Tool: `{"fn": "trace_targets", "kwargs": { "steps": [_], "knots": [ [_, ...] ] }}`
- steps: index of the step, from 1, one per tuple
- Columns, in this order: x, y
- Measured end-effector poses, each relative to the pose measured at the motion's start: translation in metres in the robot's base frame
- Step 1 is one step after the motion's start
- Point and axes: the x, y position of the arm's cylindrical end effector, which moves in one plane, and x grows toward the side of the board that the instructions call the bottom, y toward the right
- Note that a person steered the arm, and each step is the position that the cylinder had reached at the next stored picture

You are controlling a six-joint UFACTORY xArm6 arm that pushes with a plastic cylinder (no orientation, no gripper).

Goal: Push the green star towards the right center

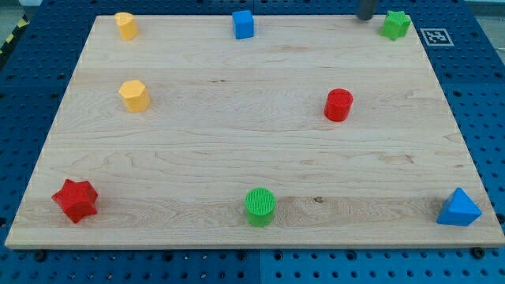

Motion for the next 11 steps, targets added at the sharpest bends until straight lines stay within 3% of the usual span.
{"fn": "trace_targets", "kwargs": {
  "steps": [2,6,11],
  "knots": [
    [0.0,0.015],
    [0.061,0.064],
    [0.074,0.031]
  ]
}}
